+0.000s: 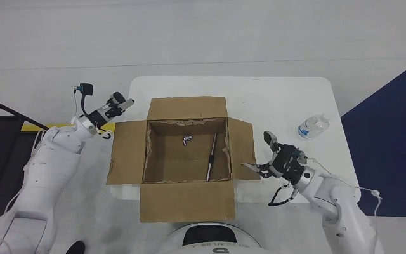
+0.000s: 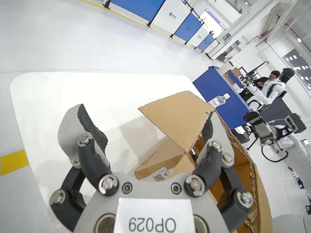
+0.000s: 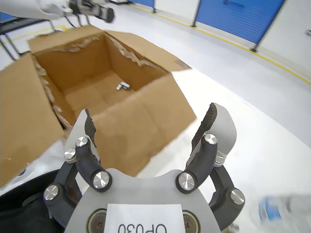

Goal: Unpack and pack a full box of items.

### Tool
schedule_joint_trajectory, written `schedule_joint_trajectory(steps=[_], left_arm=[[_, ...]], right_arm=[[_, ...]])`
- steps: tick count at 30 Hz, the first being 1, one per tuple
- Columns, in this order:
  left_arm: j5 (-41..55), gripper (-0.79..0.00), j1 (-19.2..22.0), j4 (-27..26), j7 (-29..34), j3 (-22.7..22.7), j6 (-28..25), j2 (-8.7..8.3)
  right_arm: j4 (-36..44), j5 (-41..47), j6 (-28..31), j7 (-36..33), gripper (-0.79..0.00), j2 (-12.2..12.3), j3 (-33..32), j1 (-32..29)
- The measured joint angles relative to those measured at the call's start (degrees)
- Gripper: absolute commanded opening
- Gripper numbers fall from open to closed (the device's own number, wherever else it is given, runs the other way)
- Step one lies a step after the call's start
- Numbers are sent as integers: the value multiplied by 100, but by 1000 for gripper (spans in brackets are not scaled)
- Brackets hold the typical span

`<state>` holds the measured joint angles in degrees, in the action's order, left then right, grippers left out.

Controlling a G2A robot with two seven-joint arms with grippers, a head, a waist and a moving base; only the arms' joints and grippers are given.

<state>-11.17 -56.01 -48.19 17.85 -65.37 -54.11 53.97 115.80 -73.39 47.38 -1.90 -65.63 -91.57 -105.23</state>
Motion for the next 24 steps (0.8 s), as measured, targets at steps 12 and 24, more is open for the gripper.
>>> schedule_joint_trajectory(steps=[12,24], left_arm=[[0,0,0,0,0,0,0,0],[0,0,0,0,0,0,0,0]], right_arm=[[149,-432,-583,-2317,-157,-232,2895,1735],[-469,-194,-830,-2503,0,-364,3594,2336]])
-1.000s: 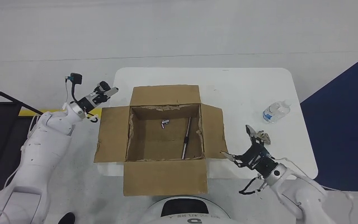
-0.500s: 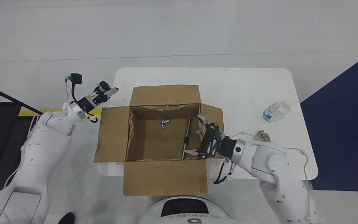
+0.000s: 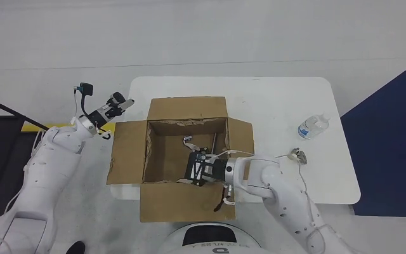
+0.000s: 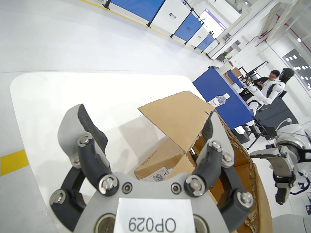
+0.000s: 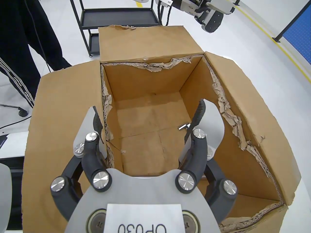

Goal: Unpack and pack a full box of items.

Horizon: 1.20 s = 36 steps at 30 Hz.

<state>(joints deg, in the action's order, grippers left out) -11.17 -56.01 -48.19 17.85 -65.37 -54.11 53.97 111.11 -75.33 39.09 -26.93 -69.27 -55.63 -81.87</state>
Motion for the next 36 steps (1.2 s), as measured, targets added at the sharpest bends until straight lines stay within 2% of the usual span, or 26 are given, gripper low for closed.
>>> schedule_joint_trajectory(steps=[3,6,7,8,13,17,21,28,36], left_arm=[[0,0,0,0,0,0,0,0],[0,0,0,0,0,0,0,0],[0,0,0,0,0,0,0,0],[0,0,0,0,0,0,0,0],[0,0,0,0,0,0,0,0],[0,0,0,0,0,0,0,0],[0,0,0,0,0,0,0,0],[0,0,0,0,0,0,0,0],[0,0,0,0,0,0,0,0]], right_arm=[[-20,-202,-404,-293,0,-13,113,-43],[-273,-159,-387,-544,0,-79,397,312],[-383,-139,-403,-613,-46,-113,500,470],[-500,-142,-451,-696,-126,-153,612,639],[-1359,-178,-1073,-1321,-400,-453,1247,1694],[-2187,3,-1250,-1815,-437,-744,1831,2460],[-2894,119,-1474,-2144,-431,-1078,2424,3031],[-3981,-175,-2022,-2337,-422,-1564,3062,3592],[-5047,-184,-2255,-2325,-434,-1997,3341,3904]])
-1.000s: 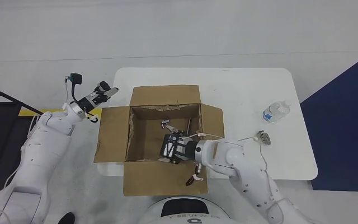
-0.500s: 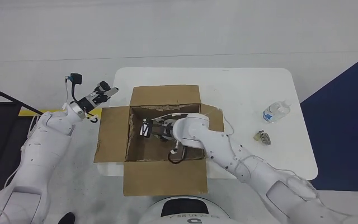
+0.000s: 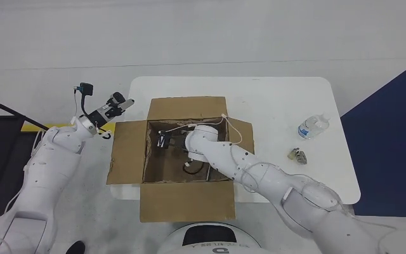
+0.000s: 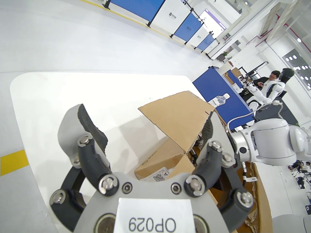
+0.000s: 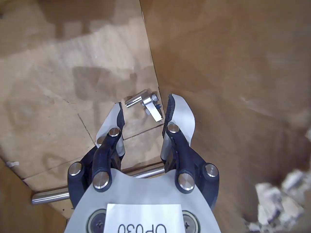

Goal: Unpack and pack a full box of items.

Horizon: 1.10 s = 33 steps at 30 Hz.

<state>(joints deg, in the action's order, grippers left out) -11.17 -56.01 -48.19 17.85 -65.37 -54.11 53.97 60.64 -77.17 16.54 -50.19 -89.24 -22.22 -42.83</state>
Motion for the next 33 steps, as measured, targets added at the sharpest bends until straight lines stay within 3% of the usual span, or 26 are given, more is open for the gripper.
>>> schedule_joint_trajectory(steps=[4,7,10,20,33], left_arm=[[0,0,0,0,0,0,0,0],[0,0,0,0,0,0,0,0],[0,0,0,0,0,0,0,0],[0,0,0,0,0,0,0,0],[0,0,0,0,0,0,0,0]], right_arm=[[-314,33,34,41,-459,-130,21,80],[-484,93,146,-49,-579,-216,38,118],[-606,158,258,-142,-785,-285,41,144],[-182,-155,118,-72,-785,-195,-134,-145],[2001,-1175,101,-278,-785,565,-1067,-1474]])
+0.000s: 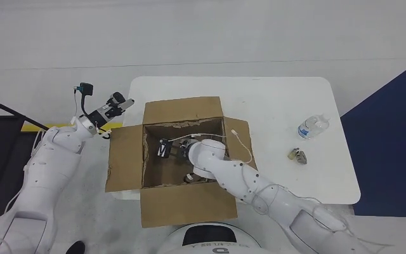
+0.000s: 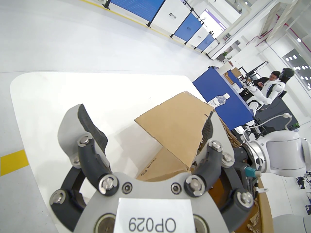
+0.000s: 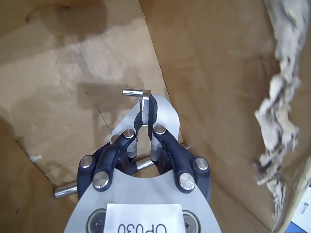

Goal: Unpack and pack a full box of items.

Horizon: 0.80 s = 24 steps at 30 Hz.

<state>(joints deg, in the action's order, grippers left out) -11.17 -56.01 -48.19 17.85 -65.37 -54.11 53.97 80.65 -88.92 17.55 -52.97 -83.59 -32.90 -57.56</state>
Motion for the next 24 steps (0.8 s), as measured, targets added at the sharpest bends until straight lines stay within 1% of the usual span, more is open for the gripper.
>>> schedule_joint_trajectory(steps=[5,11,14,17,20,24], left_arm=[[0,0,0,0,0,0,0,0],[0,0,0,0,0,0,0,0],[0,0,0,0,0,0,0,0],[0,0,0,0,0,0,0,0],[0,0,0,0,0,0,0,0],[0,0,0,0,0,0,0,0]], right_arm=[[258,-52,238,-2,-785,128,-274,-258],[902,-151,497,248,-785,276,-533,-651],[1505,-384,599,421,-785,410,-729,-1026],[2298,-870,603,492,-785,578,-972,-1533],[3225,-1484,530,578,-785,757,-1267,-2155],[4565,-2319,337,966,-785,1004,-1778,-3192]])
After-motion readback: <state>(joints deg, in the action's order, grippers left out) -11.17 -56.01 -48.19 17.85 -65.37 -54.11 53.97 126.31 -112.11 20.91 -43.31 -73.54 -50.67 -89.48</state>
